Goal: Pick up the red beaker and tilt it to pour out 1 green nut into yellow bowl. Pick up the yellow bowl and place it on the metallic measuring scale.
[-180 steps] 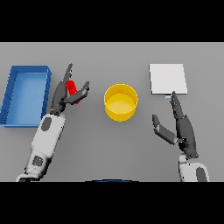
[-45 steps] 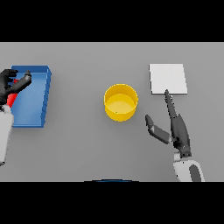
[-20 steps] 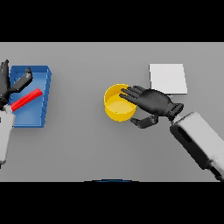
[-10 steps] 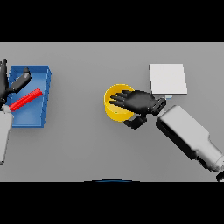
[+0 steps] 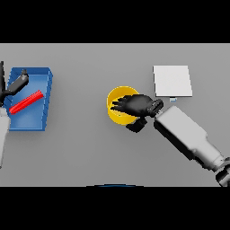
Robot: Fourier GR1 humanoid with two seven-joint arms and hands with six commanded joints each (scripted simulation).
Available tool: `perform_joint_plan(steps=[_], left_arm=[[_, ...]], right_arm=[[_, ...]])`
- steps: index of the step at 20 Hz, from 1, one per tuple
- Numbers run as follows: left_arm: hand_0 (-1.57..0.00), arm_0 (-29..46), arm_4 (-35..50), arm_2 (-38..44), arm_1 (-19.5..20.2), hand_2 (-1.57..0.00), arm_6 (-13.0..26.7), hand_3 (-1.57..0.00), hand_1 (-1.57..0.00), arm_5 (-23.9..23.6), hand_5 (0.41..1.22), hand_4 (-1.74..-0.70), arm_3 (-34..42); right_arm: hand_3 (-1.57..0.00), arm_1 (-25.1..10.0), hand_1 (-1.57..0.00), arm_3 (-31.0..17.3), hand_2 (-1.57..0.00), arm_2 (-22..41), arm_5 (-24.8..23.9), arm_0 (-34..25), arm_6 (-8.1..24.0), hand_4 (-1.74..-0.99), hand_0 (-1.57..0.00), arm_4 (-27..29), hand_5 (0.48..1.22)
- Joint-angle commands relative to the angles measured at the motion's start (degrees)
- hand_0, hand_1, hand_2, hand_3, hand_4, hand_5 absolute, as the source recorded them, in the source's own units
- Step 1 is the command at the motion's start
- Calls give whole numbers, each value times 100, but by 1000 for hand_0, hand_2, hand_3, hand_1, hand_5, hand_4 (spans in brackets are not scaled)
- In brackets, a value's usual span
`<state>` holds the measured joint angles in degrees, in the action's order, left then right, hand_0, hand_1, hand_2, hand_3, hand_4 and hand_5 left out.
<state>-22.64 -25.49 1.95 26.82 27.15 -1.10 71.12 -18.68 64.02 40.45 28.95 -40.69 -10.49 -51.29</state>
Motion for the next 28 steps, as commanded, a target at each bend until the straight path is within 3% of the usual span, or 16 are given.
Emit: perform_joint_plan(steps=[1,4,5,7,9,10,13,18,21,23,25,28], left_arm=[[1,-4,-8,1,-1,1,-59,1,1,-22,697,-744,-37],[1,-8,-31,-29,-82,1,-70,1,1,-96,701,-750,-35],[1,-9,-31,3,-53,1,-59,1,1,-110,701,-752,-80],[1,30,-39,-2,-24,1,-110,1,1,-101,703,-755,-49],[1,13,-60,2,-5,1,-115,1,1,-120,703,-756,-8],[1,44,-49,-2,-19,1,-166,1,1,-124,701,-756,-18],[1,18,-72,-22,-45,1,-134,1,1,-137,695,-750,-72],[1,-40,-90,-42,-6,1,-75,1,1,-83,688,-736,-15],[1,4,-114,-63,-18,1,-84,1,1,-97,685,-731,-19],[1,61,-108,-74,-11,1,-72,1,1,-75,690,-729,93],[1,24,-100,-51,11,1,-71,1,1,-75,692,-733,48],[1,-38,-105,-62,-3,1,-90,1,1,-68,697,-734,-48]], right_arm=[[-47,24,1,-76,-9,-16,34,-26,49,-1285,1,10,753],[-141,66,-36,-84,-71,-112,235,29,241,-1302,-26,129,805],[-182,58,-135,-67,-147,-100,257,28,246,-1321,-161,121,839],[-309,34,-652,-39,-614,-76,268,39,110,-1394,-669,133,976],[-552,25,-983,-129,-959,-59,289,-3,-100,-1514,-993,175,1064],[-706,17,-1100,-63,-1081,-65,339,45,-48,-1557,-1109,225,1096],[-1120,-39,-1330,-23,-1205,-55,505,-11,-7,-1647,-1334,293,1157],[-1386,-63,-1492,-23,-1286,-57,341,8,-13,-1710,-1493,373,1200],[-1405,-177,-1531,182,-1306,-83,419,-25,3,-1725,-1531,400,1210],[-1336,-217,-1545,299,-1356,-143,474,-12,59,-1731,-1546,457,1214],[-1286,-281,-1554,525,-1386,-306,633,-94,325,-1735,-1555,548,1217],[-1242,-437,-1563,784,-1419,-481,798,-192,449,-1738,-1563,633,1219]])
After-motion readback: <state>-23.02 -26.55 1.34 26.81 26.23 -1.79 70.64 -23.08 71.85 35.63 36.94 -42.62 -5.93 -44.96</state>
